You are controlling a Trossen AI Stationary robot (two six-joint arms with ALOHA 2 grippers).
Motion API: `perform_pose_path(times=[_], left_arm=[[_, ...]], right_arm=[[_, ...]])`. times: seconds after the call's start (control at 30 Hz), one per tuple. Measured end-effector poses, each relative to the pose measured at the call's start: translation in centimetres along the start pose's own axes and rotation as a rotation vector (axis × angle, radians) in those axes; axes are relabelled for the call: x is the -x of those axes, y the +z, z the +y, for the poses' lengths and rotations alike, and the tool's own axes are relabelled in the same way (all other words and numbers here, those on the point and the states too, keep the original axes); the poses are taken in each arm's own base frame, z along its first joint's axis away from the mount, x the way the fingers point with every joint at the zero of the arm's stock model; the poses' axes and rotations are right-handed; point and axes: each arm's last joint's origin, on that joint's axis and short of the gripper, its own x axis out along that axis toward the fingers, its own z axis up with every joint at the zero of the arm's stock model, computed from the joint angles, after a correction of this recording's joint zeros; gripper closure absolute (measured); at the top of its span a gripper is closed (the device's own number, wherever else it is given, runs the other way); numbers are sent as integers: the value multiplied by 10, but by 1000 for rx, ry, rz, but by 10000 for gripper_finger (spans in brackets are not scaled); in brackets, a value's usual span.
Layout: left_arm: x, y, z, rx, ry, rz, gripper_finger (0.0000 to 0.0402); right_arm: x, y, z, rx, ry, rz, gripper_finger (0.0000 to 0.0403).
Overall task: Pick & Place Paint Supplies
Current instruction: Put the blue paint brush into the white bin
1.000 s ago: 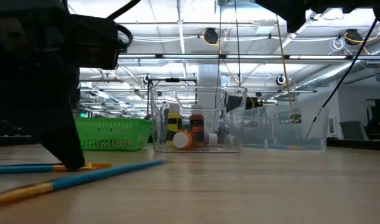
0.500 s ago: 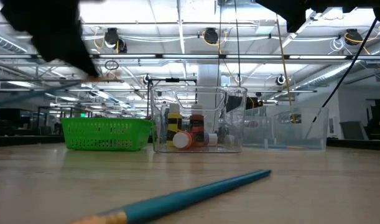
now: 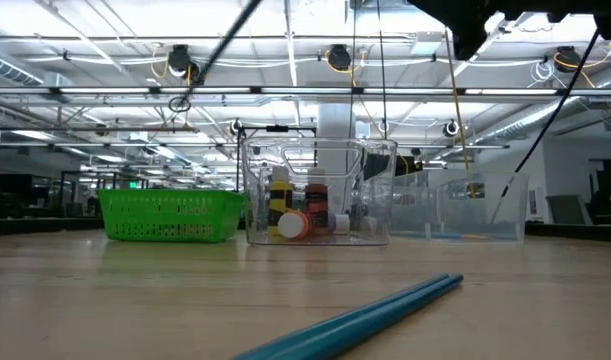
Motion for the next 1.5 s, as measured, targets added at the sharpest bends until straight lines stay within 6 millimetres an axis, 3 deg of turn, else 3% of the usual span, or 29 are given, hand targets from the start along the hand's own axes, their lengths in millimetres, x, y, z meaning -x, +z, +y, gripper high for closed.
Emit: perform_pose_path(times=[0.27, 0.7, 0.87, 1.37, 1.5], left_arm=[[-30, 3, 20, 7, 10, -57, 401], [-35, 3, 25, 2, -9, -54, 401], [-35, 3, 25, 1, -9, -53, 401], [-35, 3, 25, 1, -10, -50, 401], [-35, 3, 24, 1, -16, -48, 401]], right_arm=[[-21, -23, 5, 112, 101, -60, 165], [-71, -30, 1, 123, 34, -80, 175], [-72, -30, 1, 125, 34, -81, 214], [-72, -28, 2, 122, 38, -91, 385], [-72, -28, 2, 114, 37, -91, 398]])
